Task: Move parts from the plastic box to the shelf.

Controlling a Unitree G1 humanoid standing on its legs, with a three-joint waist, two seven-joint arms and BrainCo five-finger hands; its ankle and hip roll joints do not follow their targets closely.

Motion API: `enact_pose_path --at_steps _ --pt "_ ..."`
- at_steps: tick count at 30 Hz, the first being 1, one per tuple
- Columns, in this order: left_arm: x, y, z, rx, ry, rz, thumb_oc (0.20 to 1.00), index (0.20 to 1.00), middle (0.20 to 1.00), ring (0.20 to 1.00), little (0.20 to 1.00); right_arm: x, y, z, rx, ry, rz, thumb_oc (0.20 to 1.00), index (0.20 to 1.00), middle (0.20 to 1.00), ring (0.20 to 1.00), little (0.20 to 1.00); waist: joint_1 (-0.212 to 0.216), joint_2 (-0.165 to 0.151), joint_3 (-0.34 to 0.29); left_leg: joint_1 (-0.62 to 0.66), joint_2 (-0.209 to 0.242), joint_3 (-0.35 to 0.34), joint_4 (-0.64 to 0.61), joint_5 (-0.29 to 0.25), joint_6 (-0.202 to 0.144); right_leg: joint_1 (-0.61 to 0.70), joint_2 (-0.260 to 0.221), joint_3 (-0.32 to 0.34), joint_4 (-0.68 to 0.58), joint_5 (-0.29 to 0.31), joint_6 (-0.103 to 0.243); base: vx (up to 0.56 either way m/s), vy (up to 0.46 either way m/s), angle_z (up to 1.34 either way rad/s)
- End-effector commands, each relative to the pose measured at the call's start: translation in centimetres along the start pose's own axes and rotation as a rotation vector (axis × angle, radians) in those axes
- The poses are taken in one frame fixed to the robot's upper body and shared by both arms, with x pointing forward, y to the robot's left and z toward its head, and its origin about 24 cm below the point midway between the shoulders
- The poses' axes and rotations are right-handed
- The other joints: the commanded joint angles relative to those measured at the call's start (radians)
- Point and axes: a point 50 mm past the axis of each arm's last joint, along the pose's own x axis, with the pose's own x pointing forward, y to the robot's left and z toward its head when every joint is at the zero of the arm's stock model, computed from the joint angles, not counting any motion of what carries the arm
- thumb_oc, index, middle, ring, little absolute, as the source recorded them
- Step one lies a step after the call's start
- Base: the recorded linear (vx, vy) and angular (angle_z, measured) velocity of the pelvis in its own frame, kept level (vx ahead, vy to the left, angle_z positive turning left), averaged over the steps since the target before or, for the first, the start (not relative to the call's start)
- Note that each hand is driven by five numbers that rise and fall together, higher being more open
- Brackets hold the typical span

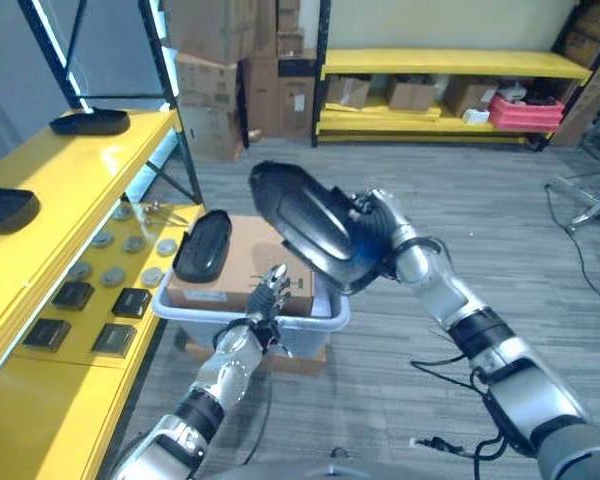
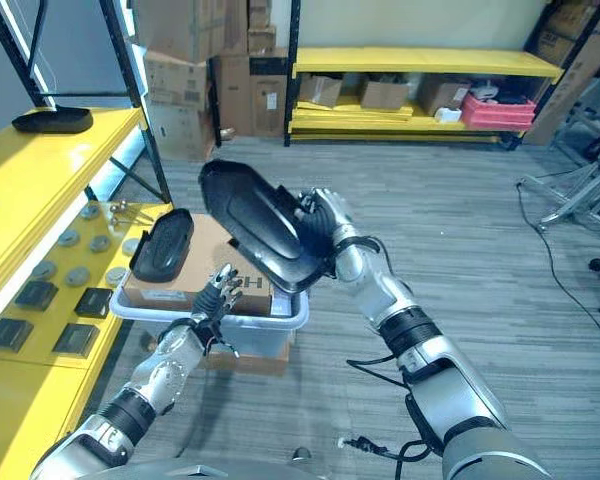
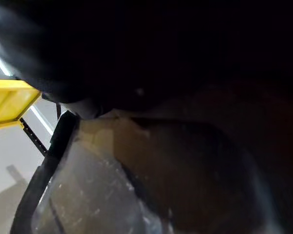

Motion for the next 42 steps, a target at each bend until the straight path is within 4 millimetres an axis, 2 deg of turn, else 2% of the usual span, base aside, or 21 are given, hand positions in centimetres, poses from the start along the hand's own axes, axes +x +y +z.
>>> enact_pose_path --at_steps 1,2,3,4,6,9,13,17,18,20,21,24,29,30,31,33,34,35,36,39,42 --pt "1.2 -1.0 1.1 0.002 -0.013 -0.039 1.0 1.0 1.0 1.0 1.0 2.7 -2.8 4.1 -0.007 -0.158 -0.091 0.2 0.2 0.2 0.2 0.2 0.031 -0.032 -0.059 0.004 0.044 0.011 0.017 -0.036 -0.042 0.059 -0.08 -0.009 0.061 -0.113 0.078 -0.01 -0.008 -0.1" --pt "1.4 -1.6 1.6 -0.028 -0.033 -0.052 1.0 1.0 1.0 1.0 1.0 2.7 -1.7 4.6 -0.009 -0.171 -0.049 0.2 0.2 0.2 0.2 0.2 0.032 -0.033 -0.062 0.006 0.045 0.01 0.019 -0.038 -0.041 0.064 -0.079 -0.011 0.061 -0.114 0.076 0.0 -0.006 -0.05" --pt "1.4 -1.6 1.6 -0.028 -0.033 -0.052 1.0 1.0 1.0 1.0 1.0 2.7 -1.7 4.6 -0.009 -0.171 -0.049 0.2 0.2 0.2 0.2 0.2 0.032 -0.033 -0.062 0.006 0.045 0.01 0.019 -0.038 -0.041 0.064 -0.079 -0.011 0.061 -0.114 0.076 0.0 0.0 0.0" --pt "1.7 -2.6 2.0 -0.038 -0.047 -0.091 1.0 1.0 1.0 1.0 1.0 2.5 -0.3 5.6 -0.006 -0.209 0.009 0.2 0.2 0.2 0.2 0.2 0.03 -0.032 -0.064 0.009 0.044 0.01 0.02 -0.039 -0.04 0.067 -0.08 -0.009 0.062 -0.113 0.075 0.0 0.0 0.0" --pt "1.8 -2.9 2.2 -0.029 -0.052 -0.101 1.0 1.0 1.0 1.0 1.0 2.4 0.2 5.8 -0.003 -0.217 0.029 0.2 0.2 0.2 0.2 0.2 0.03 -0.032 -0.064 0.009 0.043 0.009 0.02 -0.039 -0.039 0.066 -0.079 -0.009 0.062 -0.113 0.075 0.0 0.0 0.0" --pt "2.1 -3.5 3.5 -0.016 -0.1 -0.119 1.0 1.0 1.0 1.0 1.0 1.8 1.9 7.4 -0.007 -0.29 0.115 0.2 0.2 0.2 0.2 0.2 0.03 -0.034 -0.065 0.008 0.042 0.006 0.02 -0.037 -0.039 0.067 -0.08 -0.011 0.062 -0.112 0.074 0.0 0.0 0.0" --pt "2.3 -3.7 4.6 0.008 -0.142 -0.112 1.0 1.0 1.0 1.0 1.0 1.1 2.6 8.6 0.016 -0.349 0.151 0.2 0.2 0.2 0.2 0.2 0.028 -0.036 -0.06 0.002 0.039 0.002 0.021 -0.035 -0.039 0.064 -0.08 -0.014 0.064 -0.11 0.074 0.0 0.0 0.0" --pt "2.4 -3.3 5.6 0.031 -0.185 -0.081 1.0 1.0 1.0 1.0 1.0 -0.1 2.9 11.1 0.1 -0.464 0.19 0.2 0.2 0.2 0.2 0.2 0.027 -0.038 -0.06 -0.002 0.037 0.0 0.021 -0.033 -0.039 0.062 -0.081 -0.014 0.067 -0.108 0.075 0.0 0.0 0.0" --pt "2.4 -3.1 5.9 0.061 -0.198 -0.072 0.2 0.2 0.2 0.2 0.2 -0.4 2.8 11.8 0.124 -0.498 0.194 0.2 0.2 0.2 0.2 0.2 0.026 -0.039 -0.059 -0.001 0.036 0.001 0.021 -0.033 -0.039 0.062 -0.082 -0.014 0.066 -0.107 0.074 0.0 0.0 0.0" --pt "2.4 -2.8 6.4 0.112 -0.229 -0.053 0.2 0.2 0.2 0.2 0.2 -1.1 2.8 12.7 0.183 -0.543 0.209 0.2 0.2 0.2 0.2 0.2 0.026 -0.041 -0.056 0.0 0.036 0.003 0.021 -0.033 -0.039 0.062 -0.082 -0.014 0.066 -0.107 0.074 0.0 0.0 0.0" --pt "2.2 -2.5 6.9 0.123 -0.264 -0.016 0.2 0.2 0.2 0.2 0.2 -1.8 3.1 13.2 0.281 -0.559 0.226 0.2 0.2 0.2 0.2 0.2 0.026 -0.043 -0.053 0.0 0.036 0.003 0.021 -0.033 -0.038 0.06 -0.082 -0.014 0.068 -0.107 0.074 0.0 0.0 0.0" --pt "1.9 -2.3 7.7 0.179 -0.322 0.01 0.2 0.2 0.2 0.2 0.2 -2.8 3.8 13.4 0.396 -0.559 0.246 0.2 0.2 0.2 0.2 0.2 0.025 -0.044 -0.047 -0.002 0.037 0.004 0.021 -0.031 -0.038 0.056 -0.081 -0.012 0.07 -0.108 0.073 -0.02 -0.011 0.0" --pt "1.4 -1.3 8.7 0.161 -0.401 0.092 0.2 0.2 0.2 0.2 0.2 -4.3 5.6 12.1 0.637 -0.453 0.285 0.2 0.2 0.2 0.2 0.2 0.021 -0.042 -0.042 -0.005 0.039 0.006 0.02 -0.027 -0.041 0.051 -0.079 -0.011 0.071 -0.11 0.072 0.0 0.0 0.0" --pt "1.1 -1.0 9.4 0.124 -0.453 0.14 0.2 0.2 0.2 0.2 0.2 -5.0 6.1 11.5 0.788 -0.396 0.285 0.2 0.2 0.2 0.2 0.2 0.017 -0.038 -0.037 -0.006 0.04 0.006 0.02 -0.024 -0.042 0.049 -0.078 -0.011 0.072 -0.109 0.07 0.0 0.0 0.0" --pt "1.1 -1.0 9.3 0.124 -0.452 0.14 0.2 0.2 0.2 0.2 0.2 -5.0 6.2 11.5 0.789 -0.396 0.286 0.2 0.2 0.2 0.2 0.2 0.017 -0.038 -0.036 0.001 0.041 0.006 0.018 -0.029 -0.043 0.056 -0.077 -0.012 0.071 -0.115 0.071 0.0 0.0 0.0" --pt "0.6 -0.6 9.8 0.079 -0.494 0.169 0.2 0.2 0.2 0.2 0.2 -5.8 6.1 11.2 0.925 -0.375 0.289 0.2 0.2 0.2 0.2 0.2 0.015 -0.035 -0.03 0.001 0.043 0.007 0.016 -0.026 -0.046 0.056 -0.076 -0.013 0.07 -0.115 0.071 -0.01 -0.015 0.01" --pt "0.4 -0.2 9.8 0.088 -0.501 0.18 0.2 0.2 0.2 0.2 0.2 -6.0 6.1 10.9 0.986 -0.358 0.288 0.388 0.388 0.388 0.388 0.388 0.013 -0.033 -0.029 0.0 0.044 0.008 0.016 -0.025 -0.047 0.054 -0.076 -0.012 0.071 -0.115 0.071 0.0 0.0 0.0" --pt "0.3 -0.1 9.9 0.088 -0.509 0.184 0.2 0.2 0.2 0.2 0.2 -6.2 6.1 10.7 1.041 -0.344 0.286 0.953 0.953 0.953 0.953 0.953 0.012 -0.03 -0.028 0.0 0.045 0.008 0.016 -0.024 -0.048 0.053 -0.075 -0.014 0.071 -0.115 0.07 0.0 0.0 0.0" --pt "0.0 0.2 10.2 0.08 -0.531 0.199 0.2 0.2 0.2 0.2 0.2 -6.4 6.0 10.2 1.121 -0.318 0.273 1.0 1.0 1.0 1.0 1.0 0.011 -0.028 -0.027 0.0 0.045 0.008 0.015 -0.022 -0.049 0.052 -0.075 -0.014 0.072 -0.116 0.07 0.0 0.0 0.0" --pt "-0.5 0.9 10.5 0.085 -0.555 0.22 0.2 0.2 0.2 0.2 0.2 -6.7 5.3 9.3 1.191 -0.299 0.228 1.0 1.0 1.0 1.0 1.0 0.01 -0.023 -0.027 -0.001 0.047 0.008 0.014 -0.02 -0.053 0.052 -0.074 -0.016 0.073 -0.116 0.069 0.0 -0.022 0.01" --pt "-2.2 3.6 11.7 0.153 -0.626 0.317 0.2 0.2 0.2 0.2 0.2 -8.1 3.6 3.5 1.268 -0.107 -0.031 1.0 1.0 1.0 1.0 1.0 0.003 -0.007 -0.028 -0.005 0.051 0.004 0.01 -0.014 -0.061 0.056 -0.071 -0.029 0.071 -0.119 0.066 0.0 -0.047 0.03"
